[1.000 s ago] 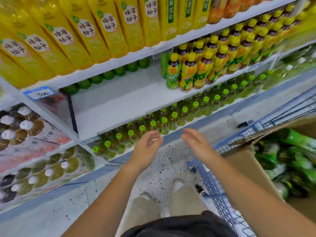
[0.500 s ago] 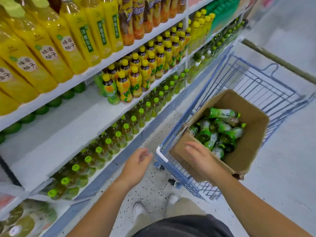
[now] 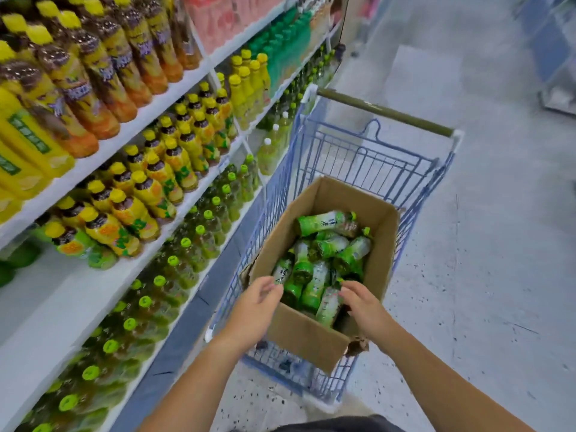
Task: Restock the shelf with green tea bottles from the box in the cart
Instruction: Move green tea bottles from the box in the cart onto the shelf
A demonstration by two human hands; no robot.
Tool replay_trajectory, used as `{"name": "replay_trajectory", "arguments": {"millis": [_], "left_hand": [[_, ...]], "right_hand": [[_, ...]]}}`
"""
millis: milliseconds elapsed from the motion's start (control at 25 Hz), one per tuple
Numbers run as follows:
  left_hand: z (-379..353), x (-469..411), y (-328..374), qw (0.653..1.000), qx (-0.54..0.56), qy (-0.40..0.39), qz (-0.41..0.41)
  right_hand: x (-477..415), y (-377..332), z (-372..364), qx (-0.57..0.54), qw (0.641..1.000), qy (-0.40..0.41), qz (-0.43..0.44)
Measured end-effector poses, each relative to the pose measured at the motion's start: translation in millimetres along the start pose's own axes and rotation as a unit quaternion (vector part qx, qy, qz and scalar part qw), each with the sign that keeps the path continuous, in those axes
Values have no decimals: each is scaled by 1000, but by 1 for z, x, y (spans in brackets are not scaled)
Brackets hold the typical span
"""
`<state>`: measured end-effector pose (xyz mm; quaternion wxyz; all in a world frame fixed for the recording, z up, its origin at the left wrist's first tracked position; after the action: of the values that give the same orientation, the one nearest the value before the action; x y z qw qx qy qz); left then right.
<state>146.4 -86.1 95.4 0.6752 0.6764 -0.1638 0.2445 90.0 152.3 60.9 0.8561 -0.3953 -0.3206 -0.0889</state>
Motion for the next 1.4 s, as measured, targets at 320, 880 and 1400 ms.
{"name": "replay_trajectory", "arguments": {"millis": [320, 880, 1400], "left_hand": [[-67, -114, 19, 995, -88, 15, 51], [-85, -305, -65, 958, -250, -20, 142], [-91, -347, -99, 941, -260, -69, 207]], "right_hand": [[-103, 29, 52, 10, 997, -13, -70], [-261, 73, 10, -151, 943, 100, -280], [-311, 74, 26, -83, 938, 134, -307]]}}
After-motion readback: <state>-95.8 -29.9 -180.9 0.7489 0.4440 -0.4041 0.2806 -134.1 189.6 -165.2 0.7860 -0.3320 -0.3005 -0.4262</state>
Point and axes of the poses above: each hand's wrist, its own x-axis away from the middle knuckle, its own z-axis out of the back of the hand, y = z × x, the point moved 2 cm from there along -x, towards the middle knuckle, and after that the axes turned 12 degrees about x, right-handed, at the moved point
